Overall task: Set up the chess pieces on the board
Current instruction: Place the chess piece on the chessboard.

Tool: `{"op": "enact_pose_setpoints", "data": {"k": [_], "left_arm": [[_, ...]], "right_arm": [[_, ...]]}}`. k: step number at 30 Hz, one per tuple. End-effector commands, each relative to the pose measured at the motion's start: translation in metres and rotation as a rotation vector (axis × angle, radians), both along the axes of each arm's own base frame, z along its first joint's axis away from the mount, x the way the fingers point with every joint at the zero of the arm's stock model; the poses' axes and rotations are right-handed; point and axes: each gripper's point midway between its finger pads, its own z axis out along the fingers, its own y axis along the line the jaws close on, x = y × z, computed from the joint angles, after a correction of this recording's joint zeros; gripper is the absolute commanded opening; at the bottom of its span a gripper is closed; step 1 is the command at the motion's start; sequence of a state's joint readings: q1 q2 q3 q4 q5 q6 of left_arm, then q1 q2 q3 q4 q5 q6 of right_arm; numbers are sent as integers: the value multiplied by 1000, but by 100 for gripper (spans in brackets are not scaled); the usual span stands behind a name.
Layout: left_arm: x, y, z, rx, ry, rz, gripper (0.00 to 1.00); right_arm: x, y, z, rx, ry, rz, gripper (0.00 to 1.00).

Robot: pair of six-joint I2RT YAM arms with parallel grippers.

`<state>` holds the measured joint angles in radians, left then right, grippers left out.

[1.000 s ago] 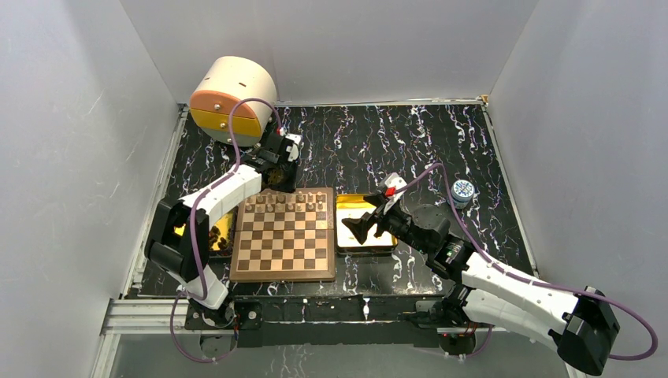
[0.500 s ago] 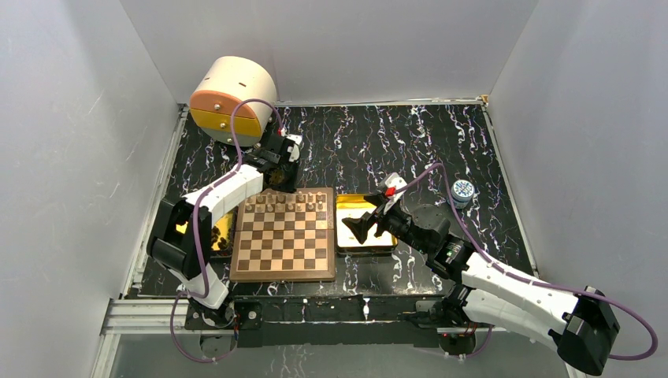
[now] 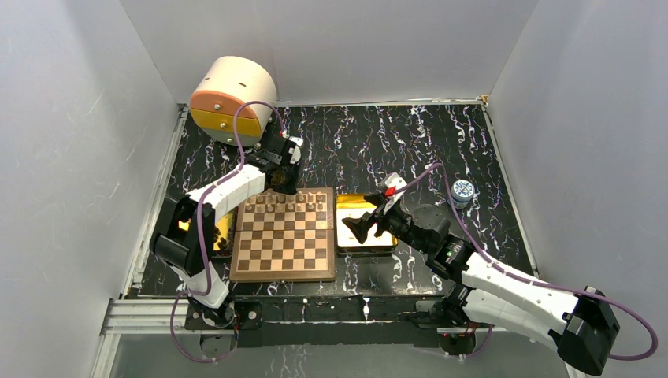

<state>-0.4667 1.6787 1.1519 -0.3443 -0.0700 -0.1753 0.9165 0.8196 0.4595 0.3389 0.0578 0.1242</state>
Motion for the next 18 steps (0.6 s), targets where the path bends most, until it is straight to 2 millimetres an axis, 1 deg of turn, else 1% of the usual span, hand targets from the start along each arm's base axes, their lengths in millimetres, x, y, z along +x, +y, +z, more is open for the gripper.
{"op": "enact_pose_setpoints", "data": {"k": [1, 13, 18], "left_arm": [[-3, 1, 0, 3, 0, -9, 21], [-3, 1, 5, 0, -10, -12, 29], [0, -2, 17, -22, -29, -6, 31]], "right_arm": [[5, -2, 13, 37, -50, -23, 99], [6, -1, 12, 35, -47, -20, 99], [6, -1, 10, 30, -41, -25, 99]]}}
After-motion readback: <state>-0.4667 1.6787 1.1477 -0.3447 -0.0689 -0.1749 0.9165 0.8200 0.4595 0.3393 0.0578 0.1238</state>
